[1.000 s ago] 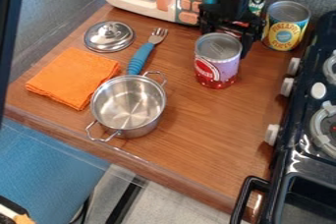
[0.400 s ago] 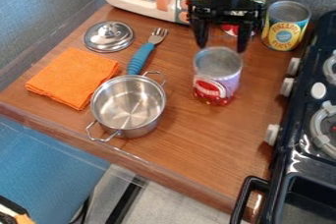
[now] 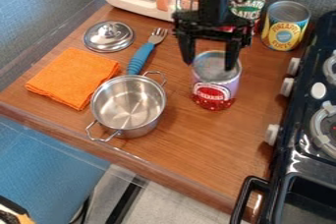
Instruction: Move a can from top to bottom
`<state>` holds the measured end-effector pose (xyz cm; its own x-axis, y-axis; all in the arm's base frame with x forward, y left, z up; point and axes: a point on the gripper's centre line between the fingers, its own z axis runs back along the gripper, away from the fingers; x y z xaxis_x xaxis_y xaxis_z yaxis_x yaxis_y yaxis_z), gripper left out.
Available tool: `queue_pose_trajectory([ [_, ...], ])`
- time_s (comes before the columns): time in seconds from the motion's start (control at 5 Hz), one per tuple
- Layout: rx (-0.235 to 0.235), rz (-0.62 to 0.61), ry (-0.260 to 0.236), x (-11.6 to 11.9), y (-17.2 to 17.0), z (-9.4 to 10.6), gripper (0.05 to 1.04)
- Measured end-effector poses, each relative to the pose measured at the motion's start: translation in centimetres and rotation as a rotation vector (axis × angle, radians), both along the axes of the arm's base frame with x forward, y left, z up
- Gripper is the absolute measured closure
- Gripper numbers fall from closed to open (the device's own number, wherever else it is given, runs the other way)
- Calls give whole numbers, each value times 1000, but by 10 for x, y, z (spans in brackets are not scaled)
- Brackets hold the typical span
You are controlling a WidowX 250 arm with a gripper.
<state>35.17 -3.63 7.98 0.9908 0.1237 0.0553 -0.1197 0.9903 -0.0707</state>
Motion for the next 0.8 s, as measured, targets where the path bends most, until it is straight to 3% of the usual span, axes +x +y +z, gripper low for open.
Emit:
queue_pose_trajectory([
  [0.2,15,-37,-32,-6,-1,5,83],
  [0.4,44,-36,-116,10,3,26,83],
  [0.6,102,-55,-218,38,1,42,83],
  [0.8,134,-61,-189,53,-1,19,83],
])
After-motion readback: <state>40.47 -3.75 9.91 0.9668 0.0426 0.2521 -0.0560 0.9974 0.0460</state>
